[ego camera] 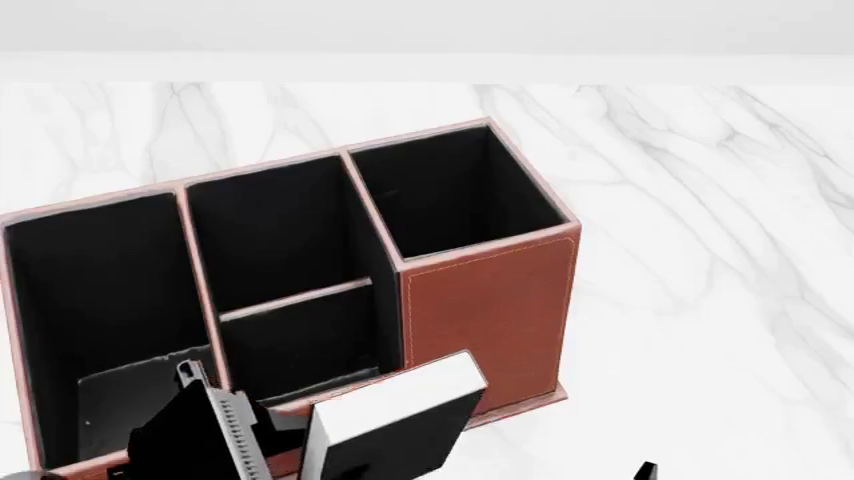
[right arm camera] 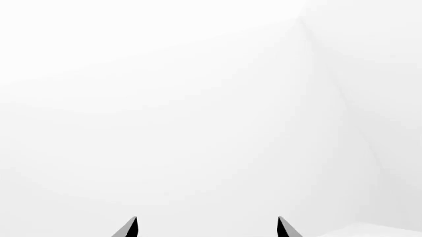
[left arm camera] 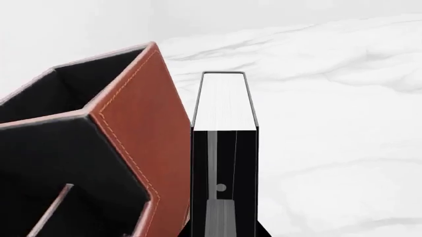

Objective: Pick up the book and place it in the back compartment of the caddy.

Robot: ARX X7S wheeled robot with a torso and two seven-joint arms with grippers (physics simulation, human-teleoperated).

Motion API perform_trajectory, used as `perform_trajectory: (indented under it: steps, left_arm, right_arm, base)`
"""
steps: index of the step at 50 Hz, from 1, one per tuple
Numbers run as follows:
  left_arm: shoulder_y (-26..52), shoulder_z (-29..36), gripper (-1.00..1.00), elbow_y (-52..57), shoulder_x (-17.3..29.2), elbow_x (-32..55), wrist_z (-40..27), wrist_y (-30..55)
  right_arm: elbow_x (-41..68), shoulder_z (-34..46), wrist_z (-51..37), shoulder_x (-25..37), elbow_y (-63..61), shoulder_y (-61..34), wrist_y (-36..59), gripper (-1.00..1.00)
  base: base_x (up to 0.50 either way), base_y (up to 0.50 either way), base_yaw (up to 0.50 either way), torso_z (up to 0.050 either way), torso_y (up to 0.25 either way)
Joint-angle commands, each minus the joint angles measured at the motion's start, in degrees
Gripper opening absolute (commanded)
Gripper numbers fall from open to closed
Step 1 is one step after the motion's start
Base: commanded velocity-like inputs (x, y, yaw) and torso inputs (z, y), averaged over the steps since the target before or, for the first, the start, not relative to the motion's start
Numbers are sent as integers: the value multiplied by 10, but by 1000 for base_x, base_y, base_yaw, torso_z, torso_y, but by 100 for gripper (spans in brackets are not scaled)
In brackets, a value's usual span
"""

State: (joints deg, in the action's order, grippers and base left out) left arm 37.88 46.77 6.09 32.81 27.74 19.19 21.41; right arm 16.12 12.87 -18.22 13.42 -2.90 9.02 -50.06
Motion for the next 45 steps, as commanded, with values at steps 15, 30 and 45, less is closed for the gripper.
perform_trajectory:
  steps: [15, 30, 45]
  left_arm:
    - [43, -58, -100, 94, 53, 77, -12, 56]
    - [32, -95, -100, 60, 49, 107, 4, 8]
    - [17, -113, -100, 60, 45, 137, 22, -21]
  right_arm:
    - [-12, 7, -1, -2, 7, -4, 5, 100]
    - [-66, -4, -24, -14, 3, -4, 34, 100]
    - [-90, -9, -37, -17, 1, -4, 45, 100]
  base:
    - [0, 0, 0, 0, 1]
    - [0, 0, 0, 0, 1]
    - [0, 0, 0, 0, 1]
